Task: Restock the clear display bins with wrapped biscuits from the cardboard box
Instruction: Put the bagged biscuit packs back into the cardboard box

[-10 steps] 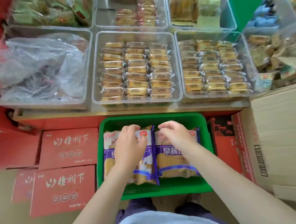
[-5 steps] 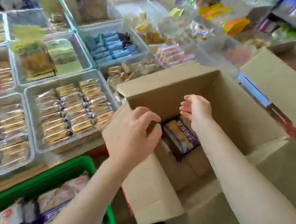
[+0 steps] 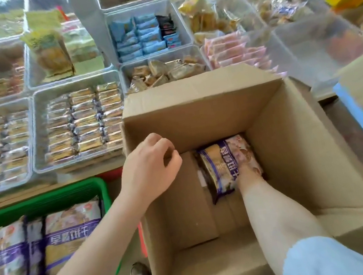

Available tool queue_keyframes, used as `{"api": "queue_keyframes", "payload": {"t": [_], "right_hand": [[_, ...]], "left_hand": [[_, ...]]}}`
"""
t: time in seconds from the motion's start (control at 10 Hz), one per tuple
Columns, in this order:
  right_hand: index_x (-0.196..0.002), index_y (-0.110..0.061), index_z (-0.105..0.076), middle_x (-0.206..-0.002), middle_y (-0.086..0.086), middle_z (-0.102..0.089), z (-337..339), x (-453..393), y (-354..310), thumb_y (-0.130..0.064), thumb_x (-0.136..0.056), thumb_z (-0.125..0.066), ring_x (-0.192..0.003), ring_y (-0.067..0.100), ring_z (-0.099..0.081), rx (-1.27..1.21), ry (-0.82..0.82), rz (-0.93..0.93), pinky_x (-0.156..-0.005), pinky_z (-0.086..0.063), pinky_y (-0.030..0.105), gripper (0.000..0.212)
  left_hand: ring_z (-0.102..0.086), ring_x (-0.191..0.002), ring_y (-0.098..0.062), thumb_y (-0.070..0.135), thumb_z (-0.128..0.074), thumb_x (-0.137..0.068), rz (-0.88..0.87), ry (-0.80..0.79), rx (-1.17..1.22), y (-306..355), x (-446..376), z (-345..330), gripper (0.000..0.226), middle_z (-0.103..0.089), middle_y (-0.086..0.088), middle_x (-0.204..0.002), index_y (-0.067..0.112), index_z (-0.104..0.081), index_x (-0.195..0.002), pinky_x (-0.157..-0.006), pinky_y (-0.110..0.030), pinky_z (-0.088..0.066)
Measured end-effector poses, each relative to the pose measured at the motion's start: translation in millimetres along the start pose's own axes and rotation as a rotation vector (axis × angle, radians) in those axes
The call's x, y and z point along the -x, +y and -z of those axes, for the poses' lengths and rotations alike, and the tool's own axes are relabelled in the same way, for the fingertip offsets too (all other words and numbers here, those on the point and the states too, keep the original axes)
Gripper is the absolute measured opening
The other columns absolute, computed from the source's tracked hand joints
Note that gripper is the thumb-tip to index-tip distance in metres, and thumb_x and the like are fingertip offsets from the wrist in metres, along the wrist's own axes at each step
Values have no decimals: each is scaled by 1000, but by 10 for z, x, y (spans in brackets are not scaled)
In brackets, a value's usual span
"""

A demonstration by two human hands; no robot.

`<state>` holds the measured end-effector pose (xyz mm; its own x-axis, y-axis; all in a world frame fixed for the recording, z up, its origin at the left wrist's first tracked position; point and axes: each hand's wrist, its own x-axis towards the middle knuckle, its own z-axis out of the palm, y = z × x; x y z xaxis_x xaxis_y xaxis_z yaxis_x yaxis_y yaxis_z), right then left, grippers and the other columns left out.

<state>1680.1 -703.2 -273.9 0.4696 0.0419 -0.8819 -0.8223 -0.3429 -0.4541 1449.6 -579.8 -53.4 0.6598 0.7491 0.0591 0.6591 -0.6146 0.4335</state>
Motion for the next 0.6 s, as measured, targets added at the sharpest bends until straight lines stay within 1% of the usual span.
{"api": "queue_keyframes", "payload": {"t": [0.1,0.2,0.3,0.4,0.5,0.6], "right_hand": [[-148,-14,-37,-148,8,-45,-37,772,-156,-46,-103,-49,-122,33,-52,-209,-9,-187,-97,-45,31,57],[-132,-22,-45,-141,5,-51,-98,763,-89,-53,-95,-60,-131,32,-48,-193,-41,-191,-101,-44,41,50],[-136,-28,-52,-128,6,-60,-169,674,-61,-58,-85,-69,-117,30,-58,-178,-66,-125,-94,-51,42,61],[-132,-27,-53,-125,8,-64,-332,632,-180,-64,-73,-70,-106,31,-64,-78,-96,-12,-84,-57,44,72],[-123,-25,-51,-105,6,-63,-379,893,-358,-53,-74,-80,-90,26,-66,-95,-61,77,-84,-59,45,63],[-125,-23,-51,-105,7,-64,-321,1245,-482,-49,-73,-82,-90,28,-68,-98,-86,119,-83,-60,47,66]], "left_hand": [[-53,-68,-8,37,-55,-96,-4,-3,-7,33,-17,-20,25,-61,3,-105,19,-71,-99,-57,-17,-44],[-54,-71,-10,37,-57,-95,7,9,-9,13,-26,-41,24,-61,4,-104,18,-72,-97,-56,-14,-37],[-54,-71,-10,37,-58,-95,0,26,-24,6,-30,-58,23,-62,5,-102,18,-72,-94,-56,-14,-35],[-55,-71,-9,38,-57,-95,-17,27,-35,15,-32,-67,25,-61,5,-101,19,-72,-94,-55,-14,-36],[-55,-73,-7,41,-55,-96,-17,6,-47,0,-25,-65,27,-61,6,-103,20,-72,-98,-56,-13,-36],[-57,-75,-8,44,-53,-97,-24,-13,-50,2,15,-38,30,-61,7,-108,21,-71,-103,-60,-16,-45]]}}
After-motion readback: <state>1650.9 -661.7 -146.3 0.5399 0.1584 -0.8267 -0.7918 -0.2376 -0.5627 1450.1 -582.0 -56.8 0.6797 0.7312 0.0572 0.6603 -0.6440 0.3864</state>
